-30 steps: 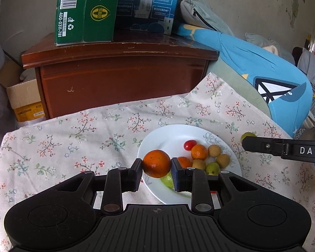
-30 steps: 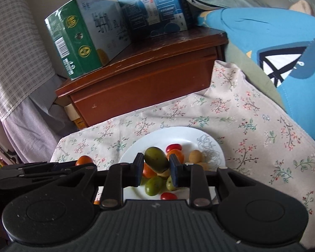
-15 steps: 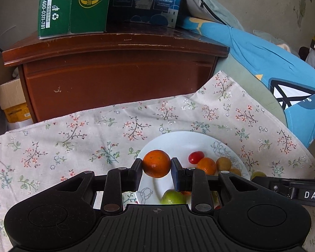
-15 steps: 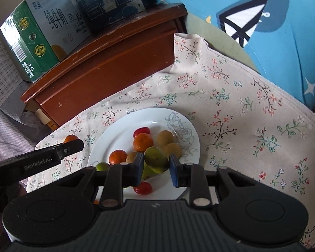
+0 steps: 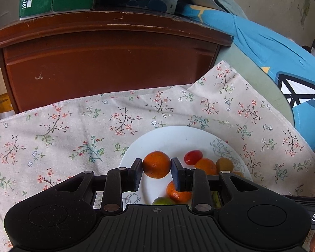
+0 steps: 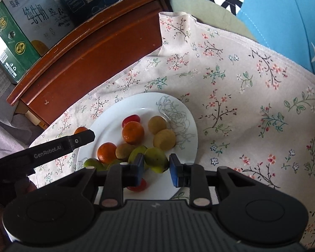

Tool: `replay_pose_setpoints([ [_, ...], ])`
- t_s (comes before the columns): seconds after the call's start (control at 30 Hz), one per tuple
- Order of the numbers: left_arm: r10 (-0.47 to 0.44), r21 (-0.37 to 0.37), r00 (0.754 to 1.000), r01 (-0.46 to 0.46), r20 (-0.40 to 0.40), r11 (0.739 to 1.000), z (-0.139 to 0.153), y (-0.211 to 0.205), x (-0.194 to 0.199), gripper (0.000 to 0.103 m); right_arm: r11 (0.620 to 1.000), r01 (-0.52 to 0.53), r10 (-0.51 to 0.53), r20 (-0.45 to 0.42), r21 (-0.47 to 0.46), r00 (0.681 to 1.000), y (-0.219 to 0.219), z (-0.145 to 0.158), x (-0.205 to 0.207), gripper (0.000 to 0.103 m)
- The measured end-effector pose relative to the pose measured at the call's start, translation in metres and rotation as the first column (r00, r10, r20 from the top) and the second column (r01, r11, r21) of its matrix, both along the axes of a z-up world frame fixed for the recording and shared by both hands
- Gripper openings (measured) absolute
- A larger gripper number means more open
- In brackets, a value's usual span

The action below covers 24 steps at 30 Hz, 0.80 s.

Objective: Organize fruits
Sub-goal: 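Open left gripper over the plate while right gripper releases the green fruit, then withdraw both grippers from the plate toward the last two tangerines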

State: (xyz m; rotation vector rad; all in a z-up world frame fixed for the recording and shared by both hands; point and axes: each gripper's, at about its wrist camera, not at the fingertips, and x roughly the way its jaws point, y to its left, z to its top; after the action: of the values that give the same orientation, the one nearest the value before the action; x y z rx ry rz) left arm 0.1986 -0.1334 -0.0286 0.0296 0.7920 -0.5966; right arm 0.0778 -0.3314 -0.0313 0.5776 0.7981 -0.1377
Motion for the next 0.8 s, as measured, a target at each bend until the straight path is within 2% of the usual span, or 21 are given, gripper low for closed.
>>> replay_pose_setpoints([
  [0.1,-0.001,-0.006,1.000,0.001,0.018,1.000,0.007,-0.002,-0.002,0.032,1.000,0.000,0.000,0.029,-0.003,1.000,0.001,0.004,-0.001,0.029],
  [0.13,0.004,-0.005,1.000,-0.004,0.026,1.000,0.010,-0.002,-0.004,0.036,1.000,0.001,-0.001,0.040,-0.005,0.999,0.001,0.006,-0.001,0.029],
  [0.17,0.012,-0.007,0.999,-0.012,0.039,1.000,0.013,-0.001,-0.006,0.047,1.000,0.002,-0.001,0.052,-0.005,0.999,0.001,0.007,-0.001,0.029],
  [0.2,0.018,-0.012,0.998,-0.017,0.052,1.000,0.016,-0.001,-0.008,0.053,1.000,0.002,-0.002,0.065,-0.002,0.998,0.001,0.009,-0.002,0.029],
  [0.27,0.023,-0.015,0.997,-0.022,0.073,1.000,0.025,0.001,-0.012,0.057,1.000,0.003,-0.004,0.082,0.008,0.997,0.001,0.012,-0.003,0.029],
  [0.4,0.045,-0.024,0.995,-0.043,0.092,0.999,0.043,0.008,-0.019,0.072,1.000,-0.012,0.011,0.106,0.009,0.994,0.002,0.018,-0.003,0.029],
  [0.53,0.047,-0.001,0.993,-0.047,0.106,0.999,0.057,0.016,-0.028,0.078,0.999,-0.033,0.032,0.135,0.011,0.990,0.004,0.024,-0.005,0.030],
  [0.8,0.073,0.016,0.990,-0.075,0.125,0.997,0.070,0.048,-0.045,0.078,0.992,-0.123,0.122,0.158,0.000,0.980,0.018,0.029,-0.006,0.031],
])
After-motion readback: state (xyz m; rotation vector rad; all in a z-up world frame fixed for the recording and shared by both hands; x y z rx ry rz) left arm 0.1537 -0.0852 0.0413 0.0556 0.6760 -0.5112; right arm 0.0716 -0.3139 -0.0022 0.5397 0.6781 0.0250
